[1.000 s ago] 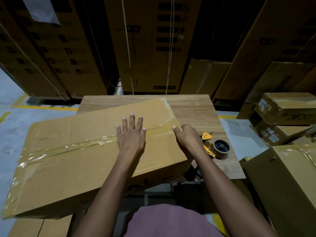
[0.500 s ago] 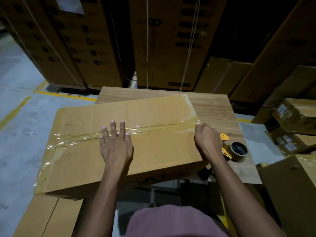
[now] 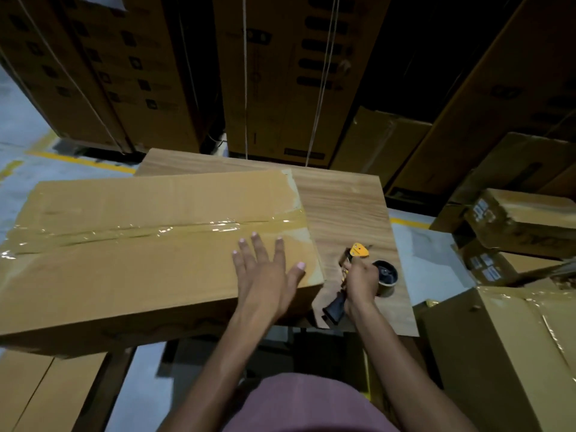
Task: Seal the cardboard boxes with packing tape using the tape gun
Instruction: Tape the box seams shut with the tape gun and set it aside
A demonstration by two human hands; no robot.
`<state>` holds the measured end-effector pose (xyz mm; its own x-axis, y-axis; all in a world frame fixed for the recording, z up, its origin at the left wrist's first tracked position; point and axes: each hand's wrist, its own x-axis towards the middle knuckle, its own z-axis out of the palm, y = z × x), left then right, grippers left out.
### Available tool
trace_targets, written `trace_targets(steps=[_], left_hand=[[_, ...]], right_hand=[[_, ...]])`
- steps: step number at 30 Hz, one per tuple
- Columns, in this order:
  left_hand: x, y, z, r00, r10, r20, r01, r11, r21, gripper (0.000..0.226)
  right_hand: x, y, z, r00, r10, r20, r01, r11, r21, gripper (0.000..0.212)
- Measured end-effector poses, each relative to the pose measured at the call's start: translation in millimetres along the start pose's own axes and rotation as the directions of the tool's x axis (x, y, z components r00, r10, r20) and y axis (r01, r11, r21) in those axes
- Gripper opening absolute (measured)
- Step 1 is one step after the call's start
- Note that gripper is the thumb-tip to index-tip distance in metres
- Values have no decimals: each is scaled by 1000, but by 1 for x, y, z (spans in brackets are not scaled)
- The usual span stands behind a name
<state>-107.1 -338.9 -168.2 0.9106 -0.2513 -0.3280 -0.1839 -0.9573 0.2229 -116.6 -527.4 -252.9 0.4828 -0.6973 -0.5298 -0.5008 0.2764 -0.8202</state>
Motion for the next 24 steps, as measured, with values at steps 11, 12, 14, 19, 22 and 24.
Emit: trace_targets(steps=[11,12,14,19,22,24], left_hand=[[-23,57,32,914,296,-276,-362,903,-231,49],[-24,57,31,906,283,-315,-372,887,-274,47],[-24,54,27,882,239,-407,-394,846,-358,43],[-17,46,7,868,99,-487,-374,776,-508,33],[-13,39,-7,874,35,-484,-363,709,-604,35],[-9,37,-18,896,-28,-443,-314,664,-678,34]], right_hand=[[24,73,-50,926,247,287,-277,959,68,18],[29,70,-48,907,284,312,-334,935,118,26],[34,62,-44,871,342,353,-434,873,223,37],[35,7,-42,791,315,525,-586,635,502,10],[27,-7,-47,694,124,709,-690,394,607,48],[18,-14,-47,604,7,797,-753,334,567,64]])
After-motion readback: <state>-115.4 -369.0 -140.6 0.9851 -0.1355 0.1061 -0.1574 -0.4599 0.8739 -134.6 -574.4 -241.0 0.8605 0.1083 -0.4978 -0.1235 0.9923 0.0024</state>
